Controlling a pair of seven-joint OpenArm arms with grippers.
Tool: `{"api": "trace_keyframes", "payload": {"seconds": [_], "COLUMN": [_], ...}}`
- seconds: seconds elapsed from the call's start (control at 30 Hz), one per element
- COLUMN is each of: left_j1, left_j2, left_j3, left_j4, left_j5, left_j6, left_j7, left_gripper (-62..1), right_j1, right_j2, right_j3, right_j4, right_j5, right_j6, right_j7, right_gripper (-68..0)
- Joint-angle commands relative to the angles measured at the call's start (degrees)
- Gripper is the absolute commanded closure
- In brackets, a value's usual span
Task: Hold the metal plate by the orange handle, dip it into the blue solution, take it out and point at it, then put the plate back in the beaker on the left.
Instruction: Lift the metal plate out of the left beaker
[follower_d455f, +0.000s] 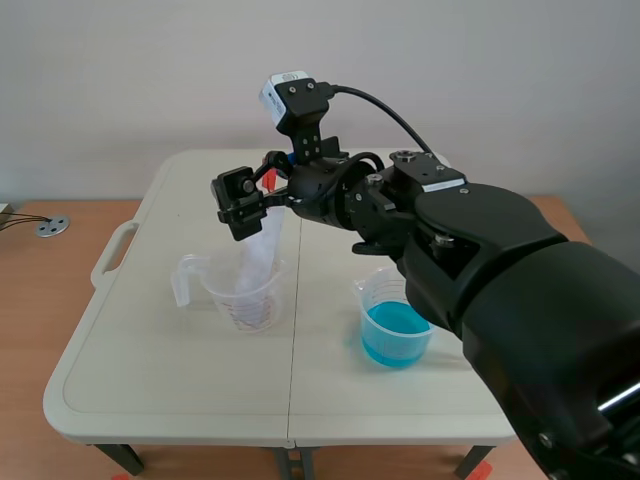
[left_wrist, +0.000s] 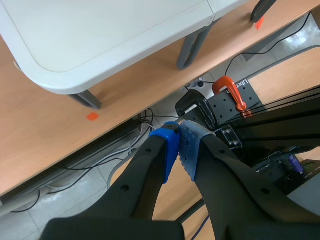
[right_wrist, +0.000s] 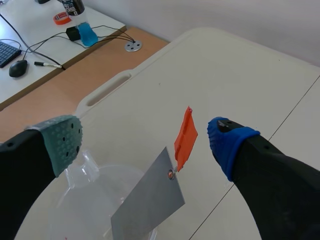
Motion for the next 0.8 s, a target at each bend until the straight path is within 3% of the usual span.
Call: {"api": "trace_keyframes", "payload": {"seconds": [0.0, 0.47, 0.7, 0.77], "left_j1": [0.3, 0.3, 0.3, 0.3], "left_j2": [0.3, 0.3, 0.3, 0.3], "left_j3": [0.0, 0.0, 0.0, 0.0], "left_j4": [0.8, 0.8, 0.8, 0.8], "left_j5": [-0.4, -0.4, -0.4, -0.4], "left_j6": [-0.3, -0.3, -0.3, -0.3], "left_j7": [-0.6, -0.6, -0.6, -0.6], "left_gripper": [-2.3, -2.3, -2.3, -2.3], "right_j1": [1.5, 1.5, 1.4, 1.4], "right_j2": [-0.2, -0.2, -0.2, -0.2], "right_j3": [0.3, 0.3, 0.3, 0.3], "right_j4": [0.9, 0.9, 0.9, 0.9], "right_j5": [0.6, 0.6, 0.6, 0.6], "right_j6": [0.0, -0.3, 0.3, 1.0], "right_j7": [1.0, 1.1, 1.1, 1.1], "right_gripper": [-44.3, -18.6, -0.9, -1.3]}}
